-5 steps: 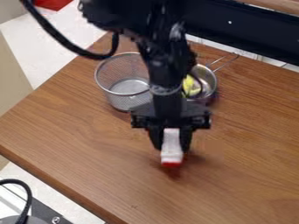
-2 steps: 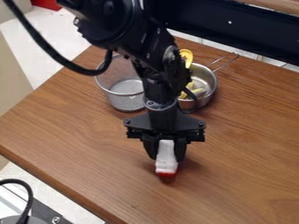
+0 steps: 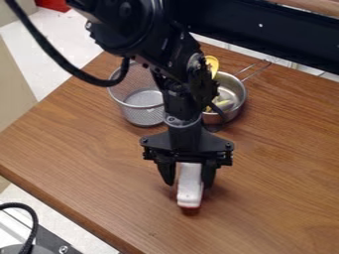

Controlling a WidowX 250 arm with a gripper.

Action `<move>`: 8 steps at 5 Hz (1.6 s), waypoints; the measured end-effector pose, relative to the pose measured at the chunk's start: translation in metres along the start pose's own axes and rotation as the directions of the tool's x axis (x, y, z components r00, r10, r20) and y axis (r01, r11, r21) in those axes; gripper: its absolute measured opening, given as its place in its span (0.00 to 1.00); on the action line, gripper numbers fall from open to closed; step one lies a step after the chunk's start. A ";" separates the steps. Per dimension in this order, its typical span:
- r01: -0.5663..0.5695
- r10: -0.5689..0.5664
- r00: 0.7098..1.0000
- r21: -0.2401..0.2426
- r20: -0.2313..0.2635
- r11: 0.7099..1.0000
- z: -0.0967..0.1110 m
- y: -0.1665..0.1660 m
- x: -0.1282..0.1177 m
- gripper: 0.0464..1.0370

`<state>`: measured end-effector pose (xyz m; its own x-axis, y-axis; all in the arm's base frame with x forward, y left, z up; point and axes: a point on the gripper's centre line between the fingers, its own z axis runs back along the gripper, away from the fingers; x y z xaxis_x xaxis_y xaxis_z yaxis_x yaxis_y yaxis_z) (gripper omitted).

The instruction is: Move the object from the grey basket to the middle of the table

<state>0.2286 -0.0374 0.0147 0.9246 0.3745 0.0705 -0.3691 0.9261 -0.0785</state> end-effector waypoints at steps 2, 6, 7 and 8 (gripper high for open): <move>-0.031 0.031 0.999 -0.006 -0.025 0.999 0.004 0.001 0.003 0.96; -0.205 0.215 0.973 -0.114 0.084 0.972 0.065 0.001 0.038 0.96; -0.249 0.261 0.962 -0.143 0.078 0.958 0.081 -0.009 0.053 0.96; -0.291 0.303 0.951 -0.145 0.064 0.946 0.086 -0.026 0.066 0.96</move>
<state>0.2912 -0.0327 0.1066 0.7614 0.6395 0.1067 -0.6047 0.7598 -0.2389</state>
